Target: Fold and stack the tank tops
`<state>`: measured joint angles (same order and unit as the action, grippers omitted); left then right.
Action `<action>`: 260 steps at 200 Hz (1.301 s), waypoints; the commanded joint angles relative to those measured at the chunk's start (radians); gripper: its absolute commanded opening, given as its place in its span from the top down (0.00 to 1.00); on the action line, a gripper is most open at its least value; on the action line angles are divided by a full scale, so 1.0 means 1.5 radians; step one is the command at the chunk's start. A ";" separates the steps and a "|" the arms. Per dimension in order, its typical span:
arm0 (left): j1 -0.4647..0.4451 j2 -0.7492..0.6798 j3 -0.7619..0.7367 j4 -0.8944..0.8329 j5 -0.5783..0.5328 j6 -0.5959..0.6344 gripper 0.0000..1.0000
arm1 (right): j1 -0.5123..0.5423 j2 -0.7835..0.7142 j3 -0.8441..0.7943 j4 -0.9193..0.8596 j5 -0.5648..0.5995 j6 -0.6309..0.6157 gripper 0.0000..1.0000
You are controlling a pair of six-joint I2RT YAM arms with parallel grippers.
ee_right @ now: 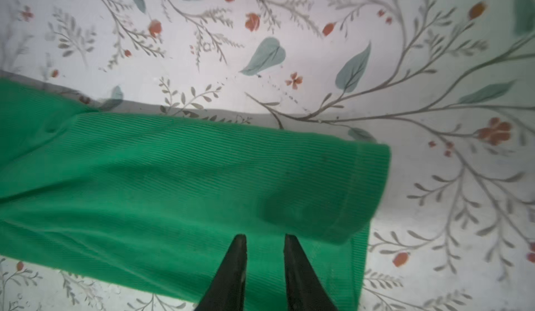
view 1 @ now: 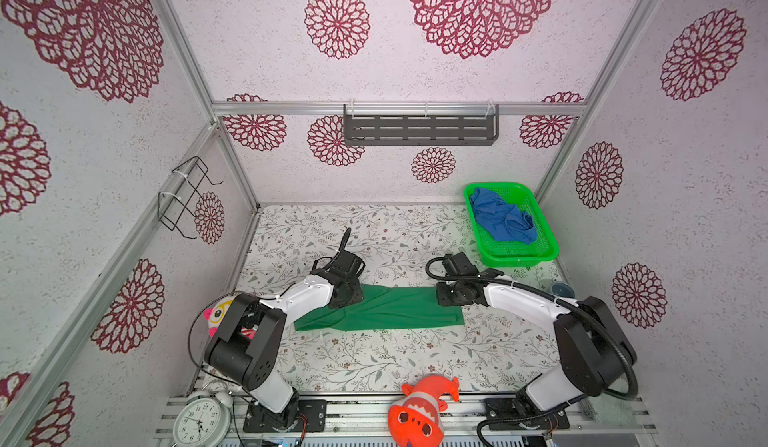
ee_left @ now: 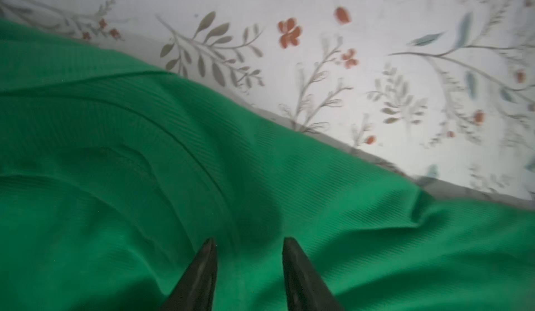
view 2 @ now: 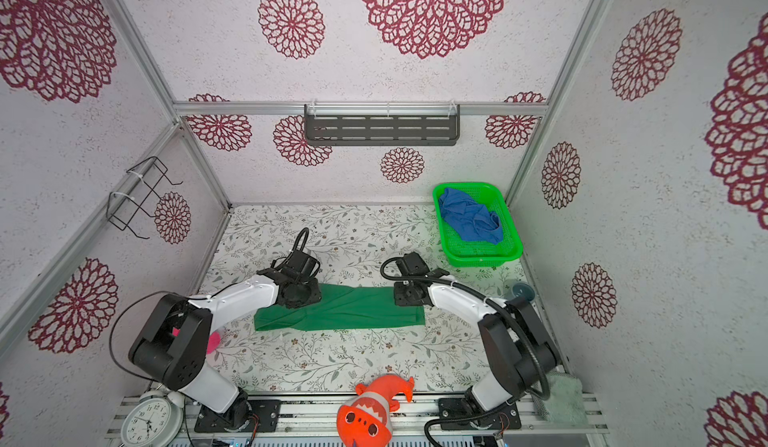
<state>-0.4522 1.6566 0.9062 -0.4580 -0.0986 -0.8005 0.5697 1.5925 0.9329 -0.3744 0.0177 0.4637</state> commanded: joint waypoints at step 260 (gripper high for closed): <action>0.116 0.414 0.564 -0.166 0.113 0.215 0.57 | 0.054 0.029 0.028 0.011 -0.030 -0.047 0.79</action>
<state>-0.2714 2.1956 1.7397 -0.6788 0.0547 -0.4416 0.6498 1.5940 0.9611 -0.3134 -0.0093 0.4358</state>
